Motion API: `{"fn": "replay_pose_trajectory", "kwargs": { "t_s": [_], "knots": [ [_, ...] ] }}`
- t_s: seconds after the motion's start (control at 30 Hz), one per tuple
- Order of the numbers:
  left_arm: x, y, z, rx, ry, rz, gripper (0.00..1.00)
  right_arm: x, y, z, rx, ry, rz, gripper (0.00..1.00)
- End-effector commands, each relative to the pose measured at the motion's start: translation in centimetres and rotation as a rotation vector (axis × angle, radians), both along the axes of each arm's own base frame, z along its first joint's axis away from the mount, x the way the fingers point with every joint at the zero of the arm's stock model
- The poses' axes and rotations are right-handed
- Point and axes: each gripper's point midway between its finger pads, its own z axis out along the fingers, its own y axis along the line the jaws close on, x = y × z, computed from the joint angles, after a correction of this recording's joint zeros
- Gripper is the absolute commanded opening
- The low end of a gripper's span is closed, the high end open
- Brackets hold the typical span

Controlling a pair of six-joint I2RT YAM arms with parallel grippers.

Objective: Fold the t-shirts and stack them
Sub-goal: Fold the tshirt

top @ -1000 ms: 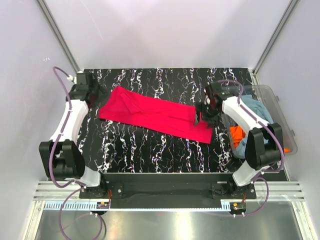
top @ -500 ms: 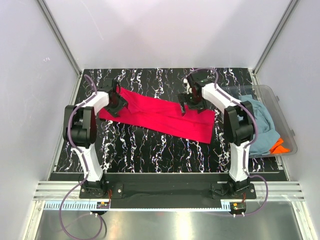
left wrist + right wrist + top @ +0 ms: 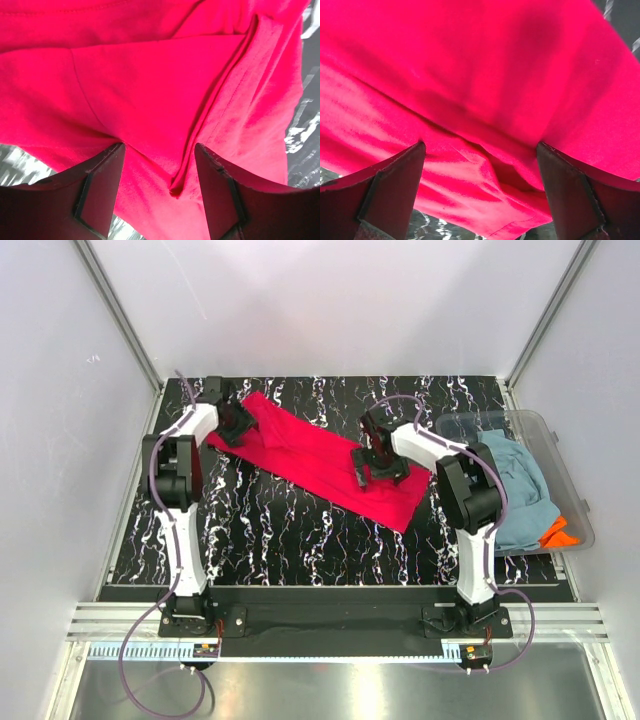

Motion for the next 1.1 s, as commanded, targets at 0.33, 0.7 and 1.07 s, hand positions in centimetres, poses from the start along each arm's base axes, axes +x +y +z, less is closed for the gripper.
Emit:
{"fn": "replay_pose_trajectory", "kwargs": {
  "t_s": [0.33, 0.7, 1.07],
  "knots": [
    [8.5, -7.4, 0.2, -0.244, -0.273, -0.338, 0.64, -16.4, 13.4, -1.6, 0.183, 0.351, -0.206, 1.0],
    [5.7, -8.8, 5.7, -0.125, -0.388, -0.377, 0.63, -16.4, 22.2, 2.9, 0.331, 0.214, -0.118, 1.0],
    [0.5, -10.9, 11.6, 0.111, -0.453, -0.344, 0.65, -13.1, 8.2, 9.1, 0.007, -0.174, -0.001, 1.0]
  ]
}}
